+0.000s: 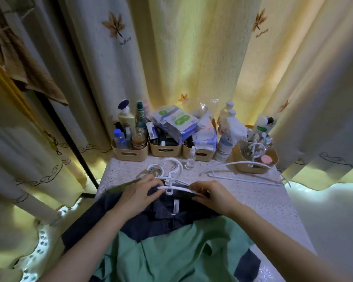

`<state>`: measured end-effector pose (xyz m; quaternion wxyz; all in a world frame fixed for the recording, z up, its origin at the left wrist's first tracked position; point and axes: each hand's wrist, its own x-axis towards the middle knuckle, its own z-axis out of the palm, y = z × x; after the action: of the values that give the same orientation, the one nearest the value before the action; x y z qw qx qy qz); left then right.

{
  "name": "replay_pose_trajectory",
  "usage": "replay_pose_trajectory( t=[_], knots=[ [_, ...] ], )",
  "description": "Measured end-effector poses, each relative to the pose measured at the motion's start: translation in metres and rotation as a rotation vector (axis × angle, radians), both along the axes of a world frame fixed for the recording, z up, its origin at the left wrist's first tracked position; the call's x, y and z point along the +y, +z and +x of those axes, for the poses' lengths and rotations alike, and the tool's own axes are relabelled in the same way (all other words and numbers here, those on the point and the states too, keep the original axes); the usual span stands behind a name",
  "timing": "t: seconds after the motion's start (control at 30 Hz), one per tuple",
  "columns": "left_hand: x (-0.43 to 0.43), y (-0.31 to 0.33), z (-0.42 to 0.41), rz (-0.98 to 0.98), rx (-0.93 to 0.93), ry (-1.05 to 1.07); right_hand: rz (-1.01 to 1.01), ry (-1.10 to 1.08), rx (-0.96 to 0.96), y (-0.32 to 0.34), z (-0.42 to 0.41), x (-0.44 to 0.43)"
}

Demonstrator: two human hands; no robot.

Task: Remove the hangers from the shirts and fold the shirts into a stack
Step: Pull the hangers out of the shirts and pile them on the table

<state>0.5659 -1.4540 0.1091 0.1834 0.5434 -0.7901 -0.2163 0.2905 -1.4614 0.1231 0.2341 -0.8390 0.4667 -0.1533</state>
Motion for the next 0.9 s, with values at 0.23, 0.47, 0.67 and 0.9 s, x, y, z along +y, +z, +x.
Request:
replay_pose_trajectory(
  t=[0.23,0.47,0.67,0.9],
  knots=[
    [0.002,-0.003,0.023,0.062,0.074,0.037,0.065,-0.097,0.471,-0.005,-0.019,0.011],
    [-0.007,0.012,0.003,0.003,0.304,0.178,-0.035,-0.098,0.370,0.010,-0.011,0.015],
    [-0.006,0.005,0.009,-0.065,0.294,0.247,0.091,-0.163,0.505,0.008,-0.009,0.019],
    [-0.007,0.013,0.010,0.009,0.469,0.301,0.487,-0.339,-0.372,0.011,-0.028,0.031]
  ],
)
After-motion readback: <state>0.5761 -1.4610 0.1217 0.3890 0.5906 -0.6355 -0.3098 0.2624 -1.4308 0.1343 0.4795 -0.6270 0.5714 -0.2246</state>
